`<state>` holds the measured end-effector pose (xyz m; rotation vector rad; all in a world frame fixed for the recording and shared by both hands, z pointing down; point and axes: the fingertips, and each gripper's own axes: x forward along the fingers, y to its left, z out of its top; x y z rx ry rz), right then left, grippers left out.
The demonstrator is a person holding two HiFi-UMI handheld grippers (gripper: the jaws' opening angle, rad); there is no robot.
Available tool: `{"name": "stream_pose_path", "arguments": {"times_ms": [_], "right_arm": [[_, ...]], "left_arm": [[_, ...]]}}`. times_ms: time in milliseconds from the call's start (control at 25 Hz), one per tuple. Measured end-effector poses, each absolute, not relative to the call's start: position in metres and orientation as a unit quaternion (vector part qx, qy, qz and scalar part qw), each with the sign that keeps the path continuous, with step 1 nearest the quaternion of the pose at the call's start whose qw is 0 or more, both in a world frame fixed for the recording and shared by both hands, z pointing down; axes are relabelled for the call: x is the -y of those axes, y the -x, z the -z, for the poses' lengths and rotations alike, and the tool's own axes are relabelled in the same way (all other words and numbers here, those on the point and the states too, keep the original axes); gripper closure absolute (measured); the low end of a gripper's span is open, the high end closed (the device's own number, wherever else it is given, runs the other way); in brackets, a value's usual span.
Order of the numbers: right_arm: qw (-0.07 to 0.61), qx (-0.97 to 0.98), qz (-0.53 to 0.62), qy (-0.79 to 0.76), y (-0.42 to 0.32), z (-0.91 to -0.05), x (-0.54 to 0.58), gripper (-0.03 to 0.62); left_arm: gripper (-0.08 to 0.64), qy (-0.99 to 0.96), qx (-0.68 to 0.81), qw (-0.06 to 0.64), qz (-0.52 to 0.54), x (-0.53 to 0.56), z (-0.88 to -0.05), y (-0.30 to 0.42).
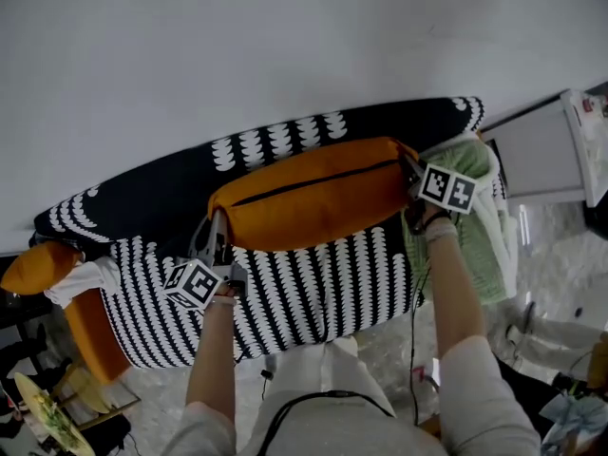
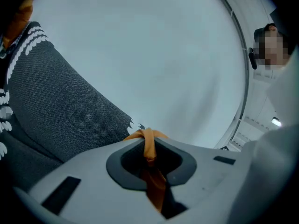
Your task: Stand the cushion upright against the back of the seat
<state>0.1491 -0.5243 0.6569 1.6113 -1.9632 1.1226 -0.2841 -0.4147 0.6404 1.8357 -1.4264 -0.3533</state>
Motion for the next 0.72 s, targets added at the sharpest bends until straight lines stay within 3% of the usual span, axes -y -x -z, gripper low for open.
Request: {"name": "stream_pose_path", "arguments": {"times_ms": [440,720], "right_arm": [[0.144,0.694,-0.391,-0.586,-0.153,-0.656,0.523,0.521],[0.057,0.699,-0.361,-0.614,-0.168,-0.622,0.52,0.366]], "left_arm": [[0.508,-0.724,0.557,0.376,0.154,0.417,-0.64,0.285],[0.492,-0.734,0.569,0.345,0.138,0.409,-0.629,0.284]]}}
